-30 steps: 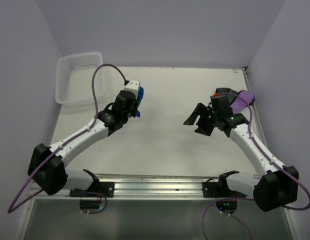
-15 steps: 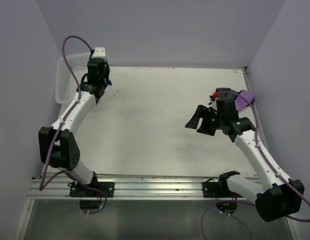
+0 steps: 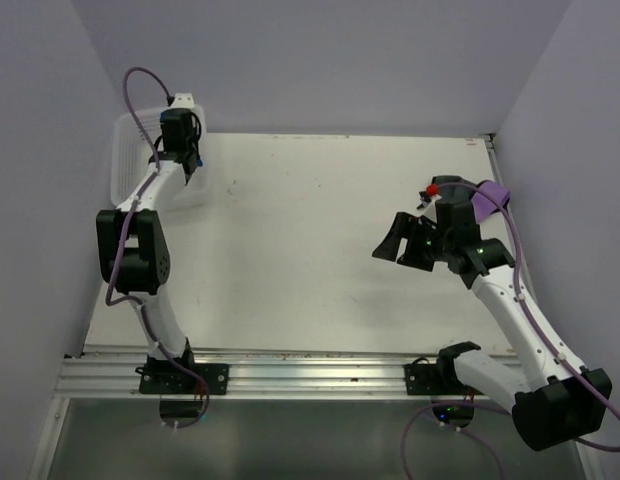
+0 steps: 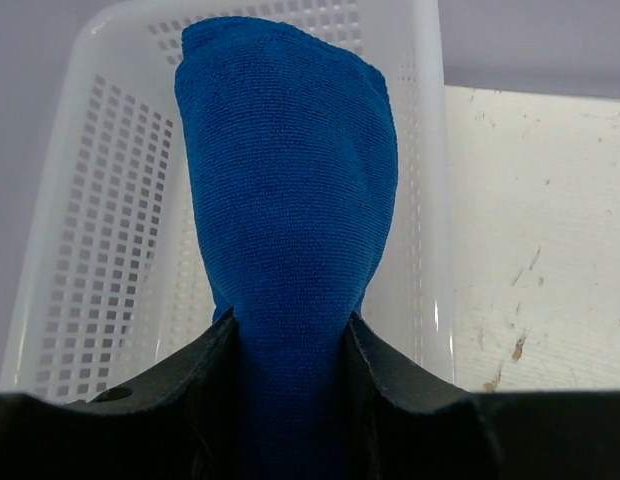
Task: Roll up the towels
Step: Place the rolled towel into the container
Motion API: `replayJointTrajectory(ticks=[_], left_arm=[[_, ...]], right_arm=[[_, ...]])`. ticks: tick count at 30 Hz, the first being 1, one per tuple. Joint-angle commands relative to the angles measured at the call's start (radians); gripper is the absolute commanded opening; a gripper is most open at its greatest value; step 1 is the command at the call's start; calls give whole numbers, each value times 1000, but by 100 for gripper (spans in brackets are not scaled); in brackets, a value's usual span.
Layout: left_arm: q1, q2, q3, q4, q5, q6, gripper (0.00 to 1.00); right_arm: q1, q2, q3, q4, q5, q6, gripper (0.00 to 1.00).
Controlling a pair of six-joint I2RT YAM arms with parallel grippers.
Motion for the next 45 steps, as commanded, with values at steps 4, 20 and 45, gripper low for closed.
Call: replayJointTrajectory(ticks=[4, 20, 45], left_arm=[[9, 59, -14, 159, 62, 130, 1], [42, 85, -148, 225, 119, 70, 12], [45, 142, -187, 227, 137, 41, 41]], right_arm=[[-3, 7, -6, 28, 43, -33, 77], [-6, 40, 10, 9, 74, -38, 78], [-19, 44, 18, 0, 101, -36, 78]])
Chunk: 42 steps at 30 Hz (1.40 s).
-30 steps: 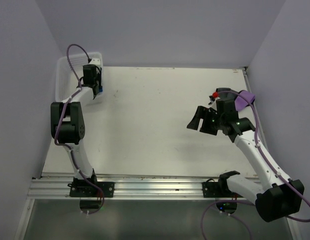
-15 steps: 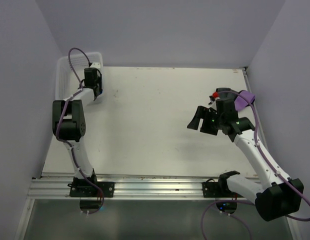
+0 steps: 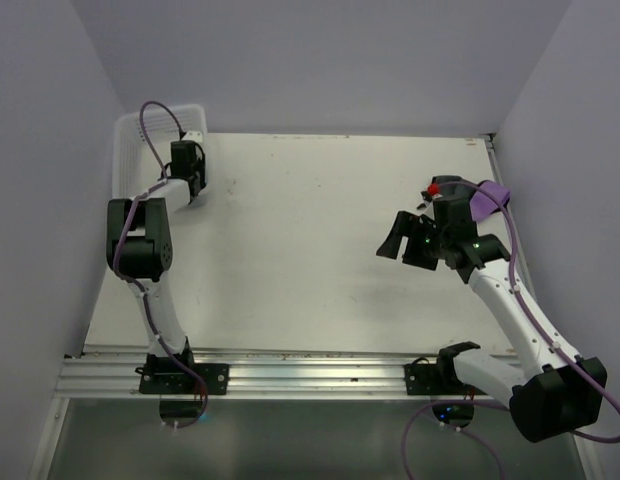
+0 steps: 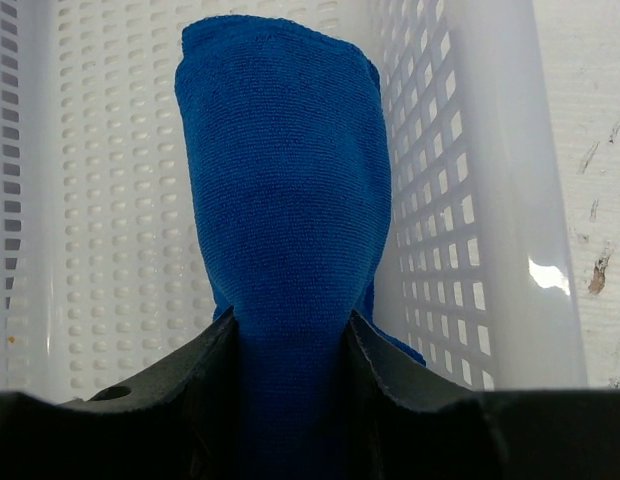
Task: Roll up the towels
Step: Place the rolled towel into the container
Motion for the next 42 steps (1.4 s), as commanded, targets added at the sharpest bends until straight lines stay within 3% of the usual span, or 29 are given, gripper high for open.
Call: replayJointTrajectory(ticks=[1, 15, 35, 42], left_arm=[[6, -12, -12, 57, 6, -22, 43], [8, -109, -34, 66, -34, -40, 55], [14, -110, -58, 66, -34, -82, 59], [13, -234, -63, 68, -20, -105, 66]], right_arm=[[-8, -7, 20, -3, 20, -22, 78], [-15, -39, 29, -21, 33, -18, 78], [-24, -39, 27, -28, 33, -17, 78], [-30, -36, 52, -34, 9, -18, 78]])
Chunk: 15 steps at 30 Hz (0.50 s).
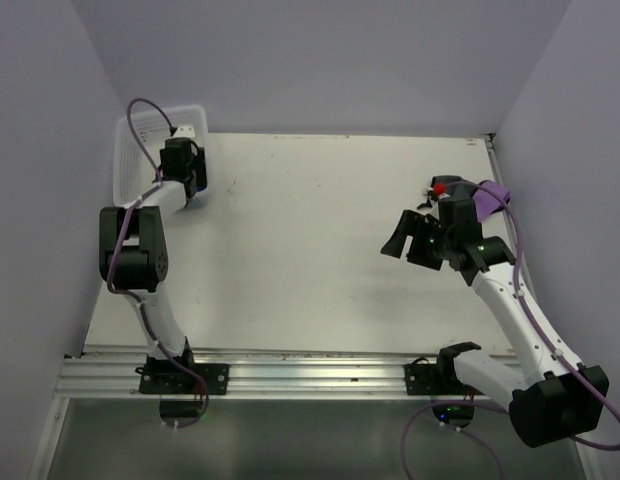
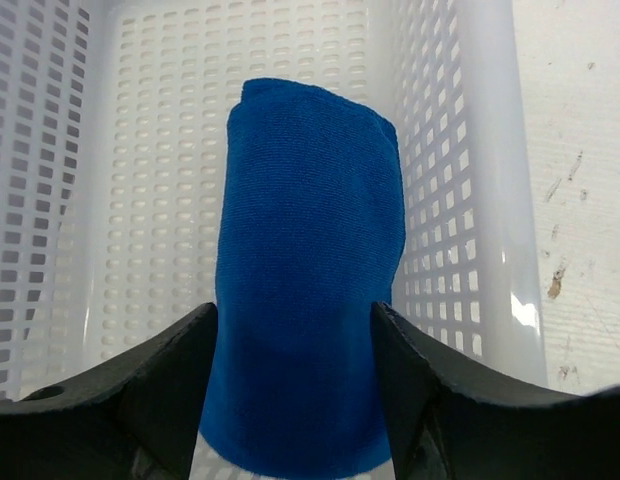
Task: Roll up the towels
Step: Place the rolled towel into the container
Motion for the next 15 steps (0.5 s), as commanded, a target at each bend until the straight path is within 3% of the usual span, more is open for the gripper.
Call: replayJointTrajectory(ticks=[1, 5, 11, 13, 15], left_arm=[[12, -159, -8, 59, 2, -39, 68], [12, -299, 1, 70, 19, -41, 78], [9, -466, -40, 61, 88, -55, 82], [-9, -508, -87, 94, 146, -33, 82], [-95, -551, -140, 107, 107, 5, 82]], right_arm=[[-10, -6, 57, -25, -20, -18, 78], [-9, -1, 92, -37, -20, -19, 78], [-10, 6, 126, -9, 38, 8, 76], [-10, 20, 146, -8, 176, 12, 70], [-13, 58, 173, -18, 320, 38, 64]])
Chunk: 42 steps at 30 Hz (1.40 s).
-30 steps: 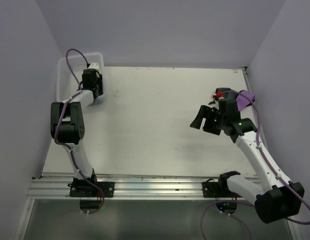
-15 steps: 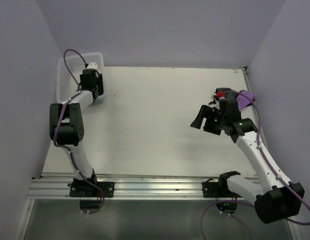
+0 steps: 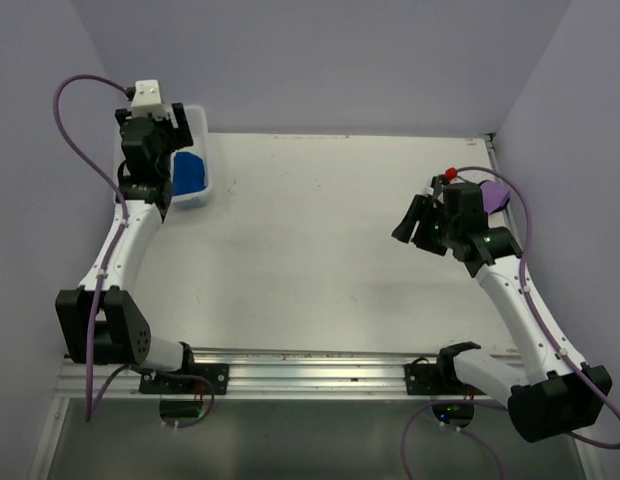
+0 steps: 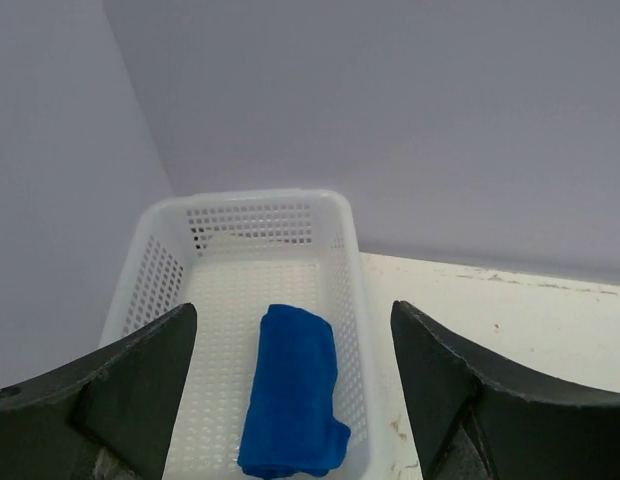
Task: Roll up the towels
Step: Place the rolled towel into the container, then move the towel to the center of the board
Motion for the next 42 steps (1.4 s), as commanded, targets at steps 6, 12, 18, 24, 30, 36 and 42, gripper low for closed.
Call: replayJointTrajectory(ticks=[6, 12, 18, 24, 30, 36, 42], left_arm=[[-354, -92, -135, -26, 38, 17, 82], [-512, -212, -285, -64, 109, -76, 85], [-634, -247, -322, -120, 43, -28, 86], [-650, -270, -325, -120, 17, -28, 87], [-689, -266, -325, -131, -37, 7, 87], [-709, -269, -319, -135, -98, 36, 88], [-710, -290, -331, -129, -168, 70, 88]], right_arm=[[-68, 264, 151, 24, 293, 91, 54], [-122, 514, 272, 30, 440, 73, 56], [-120, 674, 410, 121, 499, -64, 63], [-120, 890, 588, 95, 537, -64, 64], [-123, 1071, 742, 4, 606, 3, 64], [-146, 1160, 802, -28, 619, 37, 64], [-178, 1148, 710, 12, 588, 57, 64]])
